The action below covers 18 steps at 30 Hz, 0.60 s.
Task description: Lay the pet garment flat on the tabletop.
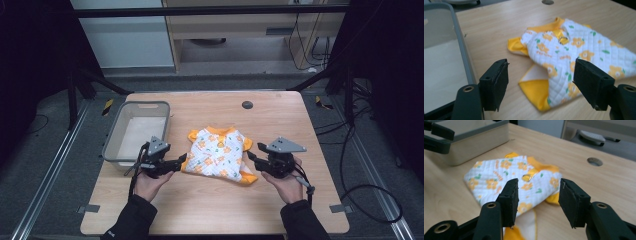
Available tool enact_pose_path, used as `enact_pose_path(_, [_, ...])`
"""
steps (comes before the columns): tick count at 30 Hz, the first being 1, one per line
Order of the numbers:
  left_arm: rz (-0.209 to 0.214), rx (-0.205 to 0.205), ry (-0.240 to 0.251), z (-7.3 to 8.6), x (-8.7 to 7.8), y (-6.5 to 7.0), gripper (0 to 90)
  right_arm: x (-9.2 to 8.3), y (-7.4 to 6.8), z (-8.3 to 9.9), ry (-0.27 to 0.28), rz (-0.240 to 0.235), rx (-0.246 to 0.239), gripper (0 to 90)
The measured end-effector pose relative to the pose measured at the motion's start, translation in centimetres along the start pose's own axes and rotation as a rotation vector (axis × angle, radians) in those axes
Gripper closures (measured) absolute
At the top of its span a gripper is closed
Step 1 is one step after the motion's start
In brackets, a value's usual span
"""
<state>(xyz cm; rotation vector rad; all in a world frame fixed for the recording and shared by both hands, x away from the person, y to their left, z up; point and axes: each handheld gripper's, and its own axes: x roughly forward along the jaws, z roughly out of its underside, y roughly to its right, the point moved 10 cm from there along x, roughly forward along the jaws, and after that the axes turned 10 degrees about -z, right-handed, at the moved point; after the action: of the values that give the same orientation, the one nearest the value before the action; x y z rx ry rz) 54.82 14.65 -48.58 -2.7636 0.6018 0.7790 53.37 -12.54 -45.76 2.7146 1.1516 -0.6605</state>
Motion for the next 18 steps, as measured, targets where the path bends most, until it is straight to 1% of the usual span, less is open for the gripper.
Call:
enact_pose_path(1, [0.005,0.002,-0.007,0.6,-0.1,0.1,28.2,-0.1,-0.2,0.4,-0.006,-0.010,-0.001,49.5])
enact_pose_path(2, [0.015,0.013,-0.026,1.9,-0.3,0.4,29.2,-0.3,-0.7,1.6,-0.021,-0.023,0.002,48.7])
enact_pose_path(3, [0.015,0.013,-0.026,1.9,-0.3,0.4,29.6,-0.3,-0.7,1.6,-0.021,-0.023,0.002,48.7])
enact_pose_path(4, [0.018,0.043,-0.043,3.0,-0.5,0.8,30.3,-0.3,-1.1,2.8,-0.041,-0.042,0.002,48.0])
enact_pose_path(5, [0.018,0.043,-0.043,3.0,-0.5,0.8,30.7,-0.3,-1.1,2.8,-0.041,-0.042,0.002,48.0])
enact_pose_path(6, [0.006,0.079,-0.061,4.0,-0.4,0.9,31.6,-0.2,-1.5,4.0,-0.059,-0.061,0.012,47.4])
enact_pose_path(7, [0.006,0.079,-0.061,4.0,-0.4,0.9,32.6,-0.2,-1.5,4.0,-0.059,-0.061,0.012,47.4])
enact_pose_path(8, [-0.008,0.095,-0.076,4.5,0.1,0.9,32.9,-0.1,-1.8,5.1,-0.081,-0.073,0.009,46.9])
enact_pose_path(9, [-0.008,0.095,-0.076,4.5,0.1,0.9,33.4,-0.1,-1.8,5.1,-0.081,-0.073,0.009,46.9])
enact_pose_path(10, [-0.005,0.093,-0.086,4.7,0.4,0.9,34.3,0.0,-2.1,5.9,-0.097,-0.082,0.008,46.4])
enact_pose_path(11, [-0.006,0.090,-0.094,4.9,0.7,0.9,34.3,0.0,-2.1,5.9,-0.097,-0.082,0.008,46.4])
enact_pose_path(12, [-0.013,0.092,-0.100,5.0,1.0,0.8,35.2,0.2,-2.3,6.8,-0.114,-0.089,0.004,46.3])
enact_pose_path(13, [-0.017,0.098,-0.105,5.2,1.3,0.8,35.2,0.2,-2.3,6.8,-0.114,-0.089,0.004,46.3])
enact_pose_path(14, [-0.024,0.109,-0.115,5.4,1.7,0.7,35.9,0.3,-2.4,7.2,-0.123,-0.092,0.001,46.3])
enact_pose_path(15, [-0.028,0.114,-0.121,5.5,1.9,0.7,36.7,0.6,-2.5,8.0,-0.148,-0.100,-0.001,46.6])
enact_pose_path(16, [-0.032,0.127,-0.133,5.8,2.4,0.7,37.2,0.8,-2.6,8.3,-0.157,-0.101,-0.005,46.8])
enact_pose_path(17, [-0.032,0.127,-0.133,5.8,2.4,0.7,37.7,0.8,-2.6,8.3,-0.157,-0.101,-0.005,46.8])
enact_pose_path(18, [-0.029,0.127,-0.126,5.7,2.7,0.8,38.2,1.3,-2.8,8.7,-0.174,-0.107,-0.006,47.3])
